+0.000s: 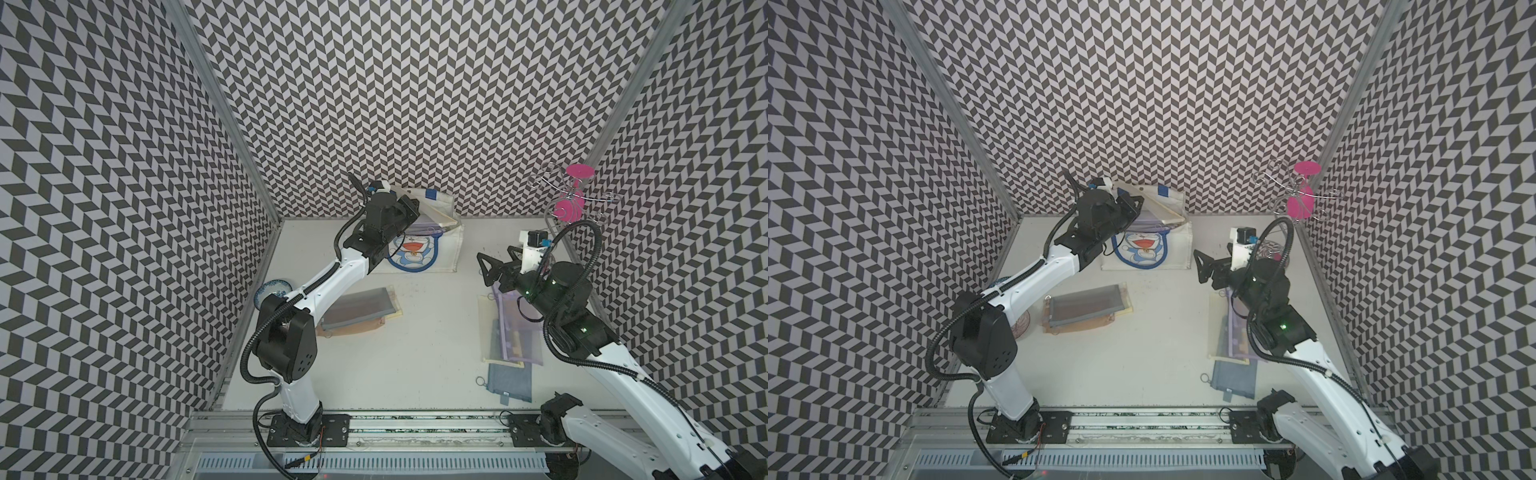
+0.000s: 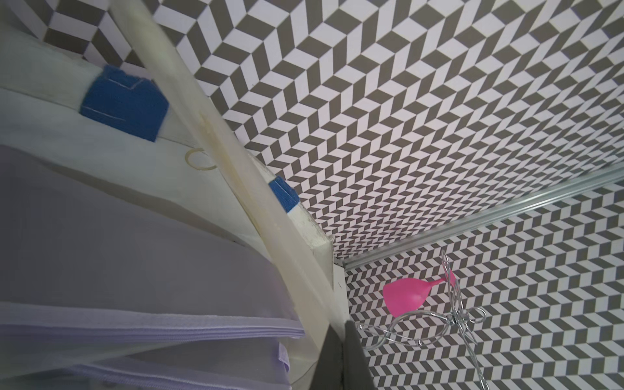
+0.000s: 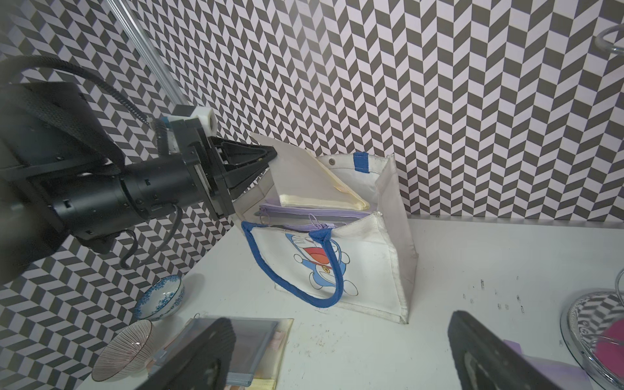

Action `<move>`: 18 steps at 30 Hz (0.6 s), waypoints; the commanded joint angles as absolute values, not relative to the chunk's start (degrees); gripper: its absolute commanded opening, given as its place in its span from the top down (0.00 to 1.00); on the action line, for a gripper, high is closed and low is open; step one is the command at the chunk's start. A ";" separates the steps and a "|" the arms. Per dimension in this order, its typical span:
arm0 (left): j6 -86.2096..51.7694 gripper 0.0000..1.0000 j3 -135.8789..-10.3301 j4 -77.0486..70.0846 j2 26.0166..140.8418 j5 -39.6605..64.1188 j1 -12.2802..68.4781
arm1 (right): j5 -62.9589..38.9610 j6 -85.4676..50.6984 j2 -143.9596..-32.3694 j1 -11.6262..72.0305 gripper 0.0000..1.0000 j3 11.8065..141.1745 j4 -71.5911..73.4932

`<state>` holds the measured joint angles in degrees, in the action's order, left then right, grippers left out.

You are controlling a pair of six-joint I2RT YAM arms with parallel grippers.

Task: Put the pencil pouch into the canvas bag
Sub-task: Place the pencil pouch in the canvas bag.

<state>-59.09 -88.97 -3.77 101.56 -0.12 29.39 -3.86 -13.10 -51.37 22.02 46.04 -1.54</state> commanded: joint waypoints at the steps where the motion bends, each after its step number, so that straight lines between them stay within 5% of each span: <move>1: -61.52 1.00 -90.54 -0.88 100.90 -5.45 29.54 | -4.01 -13.14 -50.28 21.46 0.01 45.54 0.24; 18: -63.02 1.00 -90.06 3.37 103.32 -11.78 30.52 | -4.84 -12.22 -48.89 20.22 0.01 45.53 -0.07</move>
